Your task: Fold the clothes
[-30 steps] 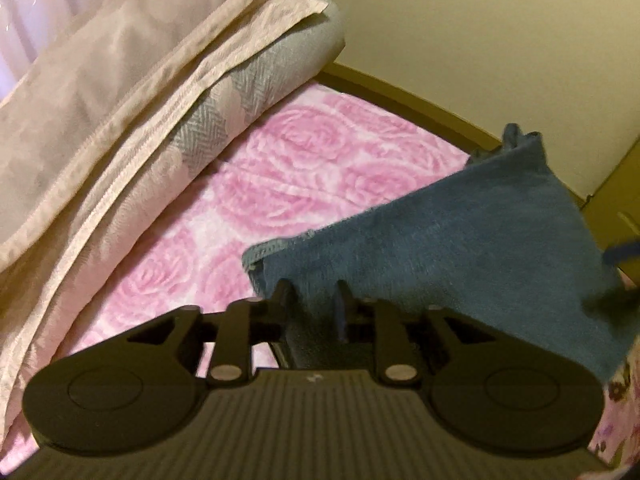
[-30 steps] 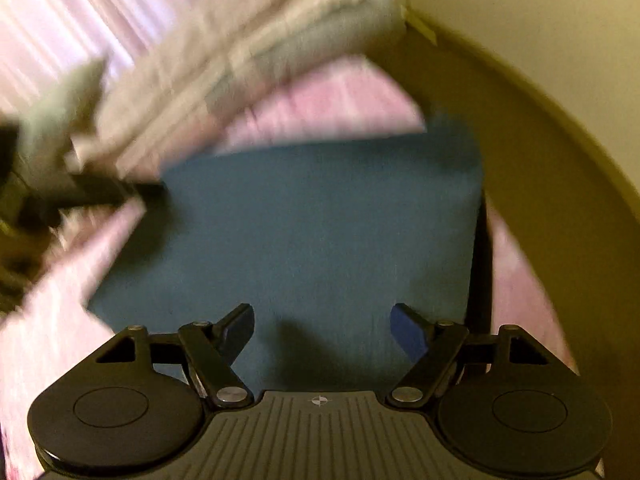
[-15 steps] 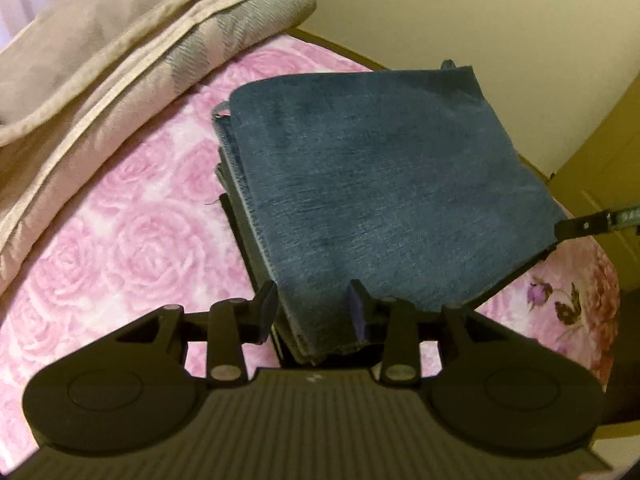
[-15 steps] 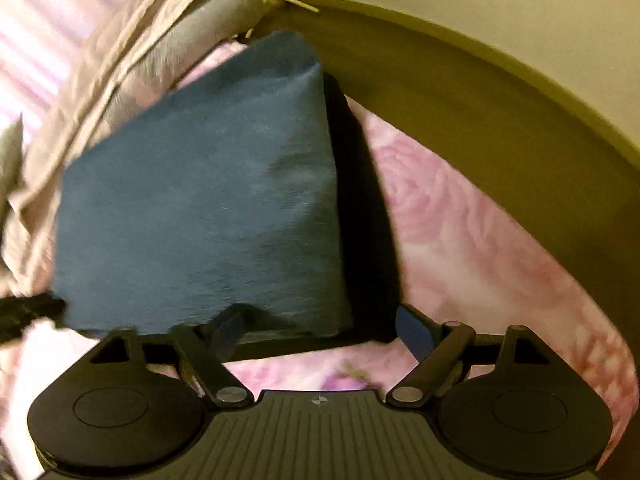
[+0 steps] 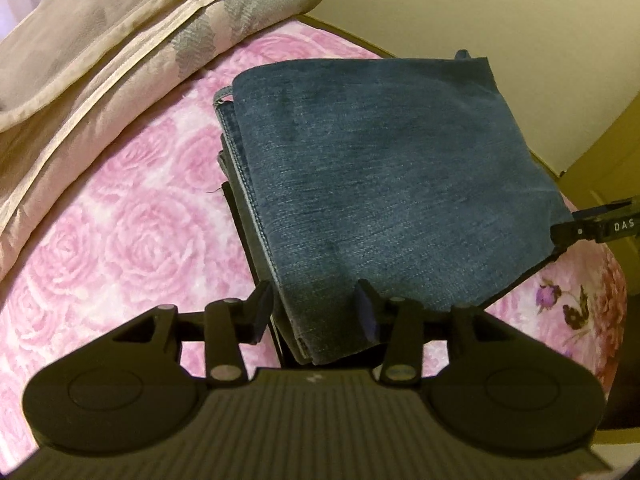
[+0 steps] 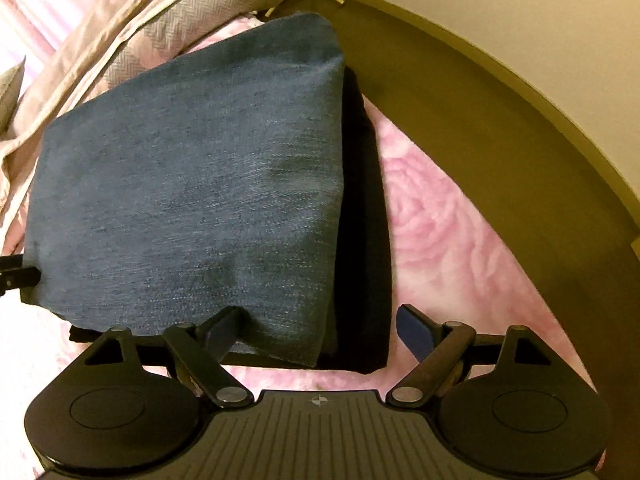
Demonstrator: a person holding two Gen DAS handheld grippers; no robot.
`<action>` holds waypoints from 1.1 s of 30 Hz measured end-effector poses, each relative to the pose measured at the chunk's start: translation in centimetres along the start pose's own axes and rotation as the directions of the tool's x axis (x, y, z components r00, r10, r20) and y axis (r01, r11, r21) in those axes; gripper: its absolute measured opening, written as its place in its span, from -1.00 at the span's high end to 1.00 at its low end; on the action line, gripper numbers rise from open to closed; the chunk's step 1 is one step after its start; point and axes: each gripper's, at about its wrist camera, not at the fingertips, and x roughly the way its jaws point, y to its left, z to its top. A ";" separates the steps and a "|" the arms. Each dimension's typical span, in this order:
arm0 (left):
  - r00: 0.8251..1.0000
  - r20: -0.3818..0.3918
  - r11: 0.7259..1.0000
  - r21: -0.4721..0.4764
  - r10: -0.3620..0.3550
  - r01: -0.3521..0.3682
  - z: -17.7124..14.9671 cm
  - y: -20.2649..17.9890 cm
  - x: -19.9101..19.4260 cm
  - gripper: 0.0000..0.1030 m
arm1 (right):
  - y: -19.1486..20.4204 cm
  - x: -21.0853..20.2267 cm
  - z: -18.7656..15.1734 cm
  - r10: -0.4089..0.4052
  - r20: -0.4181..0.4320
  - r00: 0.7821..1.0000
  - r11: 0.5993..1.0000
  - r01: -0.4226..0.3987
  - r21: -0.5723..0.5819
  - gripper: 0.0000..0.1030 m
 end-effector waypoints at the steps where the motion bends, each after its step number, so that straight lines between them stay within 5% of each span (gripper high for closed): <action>1: 1.000 0.002 1.000 -0.002 0.009 -0.009 0.0 -0.1 -0.4 0.20 | 0.1 -0.4 -0.2 -0.001 0.006 1.000 1.000 0.001 0.006 -0.64; 5: 0.999 0.004 0.999 -0.015 0.042 -0.042 -0.3 -0.8 -2.2 0.09 | 1.3 -2.5 -1.2 0.014 0.040 0.999 0.999 -0.015 0.037 -0.84; 6: 0.999 0.003 0.999 -0.028 0.044 -0.044 -0.5 -0.9 -2.8 -0.03 | 1.6 -3.1 -1.6 0.017 0.050 0.999 0.999 -0.019 0.036 -1.00; 11: 0.996 -0.009 0.990 -0.108 0.092 -0.093 -2.6 -1.7 -5.2 -0.81 | 3.0 -5.2 -3.1 0.023 0.064 0.998 0.998 -0.026 0.052 -1.00; 14: 0.991 -0.039 0.980 -0.149 0.128 -0.132 -4.2 -2.3 -5.7 -0.98 | 3.3 -5.6 -3.8 0.023 0.030 0.999 0.997 -0.025 0.069 -1.00; 20: 0.983 -0.107 0.960 -0.221 0.149 -0.170 -6.1 -3.7 -5.8 -0.98 | 4.2 -6.0 -4.4 0.049 0.002 0.999 0.998 -0.049 0.044 -1.00; 33: 0.990 -0.056 0.968 -0.207 0.130 -0.139 -6.2 -7.4 -7.7 -0.97 | 5.8 -7.6 -4.1 0.060 -0.001 0.998 0.997 -0.060 -0.040 -1.00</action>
